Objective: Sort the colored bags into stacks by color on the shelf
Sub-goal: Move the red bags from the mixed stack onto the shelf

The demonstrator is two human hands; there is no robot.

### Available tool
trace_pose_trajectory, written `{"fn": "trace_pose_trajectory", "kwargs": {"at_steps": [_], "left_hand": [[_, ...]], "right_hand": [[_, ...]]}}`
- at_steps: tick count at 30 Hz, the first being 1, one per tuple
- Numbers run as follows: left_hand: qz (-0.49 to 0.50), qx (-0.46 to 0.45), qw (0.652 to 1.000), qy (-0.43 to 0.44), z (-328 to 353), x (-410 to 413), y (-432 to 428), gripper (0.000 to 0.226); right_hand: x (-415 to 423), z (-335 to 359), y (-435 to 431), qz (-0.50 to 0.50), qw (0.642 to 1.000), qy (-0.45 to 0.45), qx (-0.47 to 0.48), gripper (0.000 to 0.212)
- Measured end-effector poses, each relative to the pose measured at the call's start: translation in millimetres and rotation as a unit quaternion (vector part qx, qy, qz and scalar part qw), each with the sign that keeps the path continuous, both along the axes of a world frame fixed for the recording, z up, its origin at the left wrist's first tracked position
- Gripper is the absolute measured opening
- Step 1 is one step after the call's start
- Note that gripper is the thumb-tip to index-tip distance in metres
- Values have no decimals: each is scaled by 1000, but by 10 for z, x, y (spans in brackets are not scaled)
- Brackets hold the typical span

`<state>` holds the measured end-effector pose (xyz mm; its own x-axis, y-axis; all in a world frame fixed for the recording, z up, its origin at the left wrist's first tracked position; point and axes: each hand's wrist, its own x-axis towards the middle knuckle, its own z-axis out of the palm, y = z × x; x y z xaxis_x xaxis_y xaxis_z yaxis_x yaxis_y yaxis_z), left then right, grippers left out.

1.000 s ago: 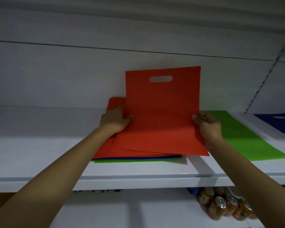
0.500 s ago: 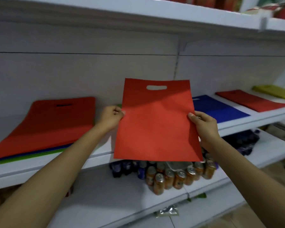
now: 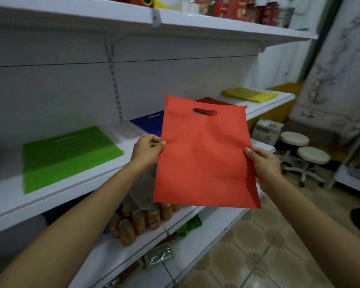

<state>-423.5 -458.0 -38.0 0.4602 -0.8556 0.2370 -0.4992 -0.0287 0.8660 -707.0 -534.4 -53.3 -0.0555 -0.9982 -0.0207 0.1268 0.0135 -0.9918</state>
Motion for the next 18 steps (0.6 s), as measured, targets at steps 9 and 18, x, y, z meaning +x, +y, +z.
{"fn": "trace_pose_trajectory", "kwargs": {"at_steps": [9, 18], "left_hand": [[-83, -4, 993, 89, -106, -823, -999, 14], [-114, -44, 987, 100, -123, -1221, -2439, 14]], "right_hand": [[-894, -105, -485, -92, 996, 3, 1, 23], [-1267, -114, -1746, -121, 992, 31, -10, 27]]}}
